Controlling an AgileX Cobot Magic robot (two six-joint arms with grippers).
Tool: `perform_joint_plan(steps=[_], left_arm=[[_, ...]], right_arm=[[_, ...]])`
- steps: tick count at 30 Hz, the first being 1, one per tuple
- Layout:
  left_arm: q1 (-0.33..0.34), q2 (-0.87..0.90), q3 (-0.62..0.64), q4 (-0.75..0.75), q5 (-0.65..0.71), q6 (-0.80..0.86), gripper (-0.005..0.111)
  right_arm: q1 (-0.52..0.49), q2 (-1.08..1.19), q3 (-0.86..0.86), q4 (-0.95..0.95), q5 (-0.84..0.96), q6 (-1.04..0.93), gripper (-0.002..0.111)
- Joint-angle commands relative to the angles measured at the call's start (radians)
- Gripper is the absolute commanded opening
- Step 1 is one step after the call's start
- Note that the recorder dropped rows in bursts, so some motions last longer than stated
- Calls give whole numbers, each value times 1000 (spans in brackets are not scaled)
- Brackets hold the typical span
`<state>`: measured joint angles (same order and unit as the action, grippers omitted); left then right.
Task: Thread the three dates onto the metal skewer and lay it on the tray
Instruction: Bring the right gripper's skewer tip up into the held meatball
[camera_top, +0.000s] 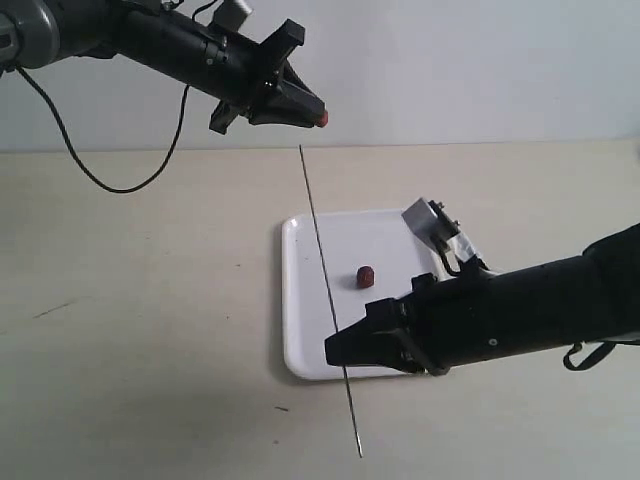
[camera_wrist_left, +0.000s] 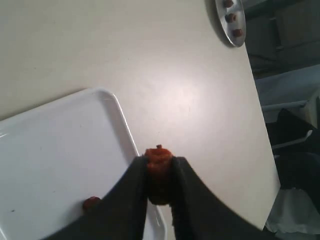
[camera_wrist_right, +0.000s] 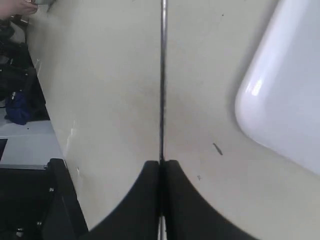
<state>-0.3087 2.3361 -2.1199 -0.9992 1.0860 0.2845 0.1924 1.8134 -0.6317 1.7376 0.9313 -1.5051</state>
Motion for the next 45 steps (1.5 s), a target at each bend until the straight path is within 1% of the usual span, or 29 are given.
perform_joint_plan(steps=[1,3,5,11,21,45], left_arm=[[1,-7,0,-2,3,8,18],[1,-7,0,-6,3,8,18],[1,-7,0,-6,-8,8,18],[1,-7,0,-4,-68,8,18],[-3,-7,0,10,-67,10,18],[-13,-7,0,-6,-31,10,18]], right_arm=[[-6,0,-23,7,-8,15,0],[-6,0,-33,7,-83,52,0],[-8,0,-35,7,-111,70,0],[-8,0,-62,7,-109,70,0],[-8,0,-94,7,-115,70,0],[-8,0,-96,7,-160,77,0]])
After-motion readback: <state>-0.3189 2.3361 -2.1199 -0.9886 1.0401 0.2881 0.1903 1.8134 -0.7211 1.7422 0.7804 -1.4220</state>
